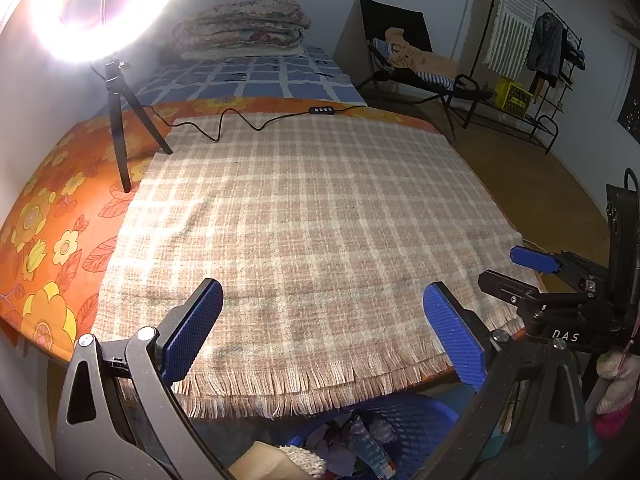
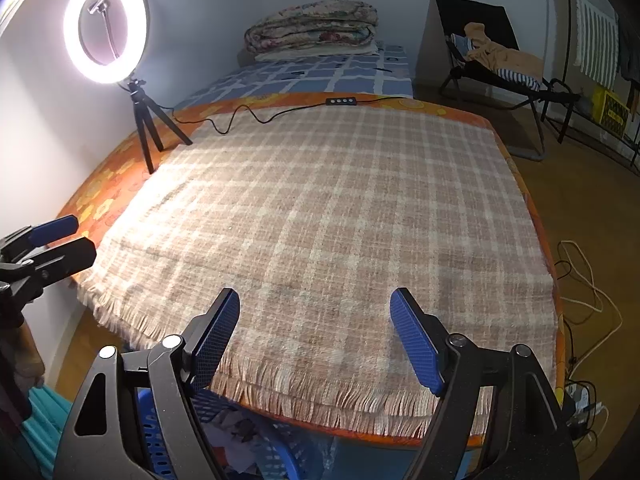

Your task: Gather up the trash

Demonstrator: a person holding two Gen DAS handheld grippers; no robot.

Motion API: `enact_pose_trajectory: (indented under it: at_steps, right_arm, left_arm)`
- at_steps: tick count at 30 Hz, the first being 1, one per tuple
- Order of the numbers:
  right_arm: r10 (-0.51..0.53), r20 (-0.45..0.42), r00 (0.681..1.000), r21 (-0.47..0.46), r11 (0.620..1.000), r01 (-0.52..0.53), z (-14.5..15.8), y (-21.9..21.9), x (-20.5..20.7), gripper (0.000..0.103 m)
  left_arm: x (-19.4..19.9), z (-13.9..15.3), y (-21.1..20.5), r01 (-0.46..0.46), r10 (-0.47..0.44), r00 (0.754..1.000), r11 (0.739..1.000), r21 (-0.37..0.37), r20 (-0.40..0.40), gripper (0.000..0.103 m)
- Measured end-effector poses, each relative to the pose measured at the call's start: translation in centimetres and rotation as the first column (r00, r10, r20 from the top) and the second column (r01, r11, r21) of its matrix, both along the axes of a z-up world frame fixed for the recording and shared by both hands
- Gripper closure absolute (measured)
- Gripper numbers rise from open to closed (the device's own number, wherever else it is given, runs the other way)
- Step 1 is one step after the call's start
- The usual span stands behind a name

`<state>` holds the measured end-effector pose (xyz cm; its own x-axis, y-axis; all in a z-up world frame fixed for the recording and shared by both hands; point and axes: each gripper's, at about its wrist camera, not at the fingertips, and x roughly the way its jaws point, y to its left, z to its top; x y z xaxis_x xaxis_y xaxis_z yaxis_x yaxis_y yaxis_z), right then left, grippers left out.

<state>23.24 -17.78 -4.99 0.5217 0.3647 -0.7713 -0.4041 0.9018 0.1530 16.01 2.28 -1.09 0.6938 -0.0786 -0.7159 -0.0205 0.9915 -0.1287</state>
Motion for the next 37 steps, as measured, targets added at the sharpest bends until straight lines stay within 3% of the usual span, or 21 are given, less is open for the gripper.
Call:
enact_pose_trajectory:
  at_steps: [37]
  right_arm:
    - [0.003,-0.004,1.000,-0.027,1.000,-0.003,-0.38,-0.34,-0.72,0.025]
  left_arm:
    - [-0.41,-0.18,0.38,0.014,-0.014,1.000,0.999,0.045,0.007,0.001]
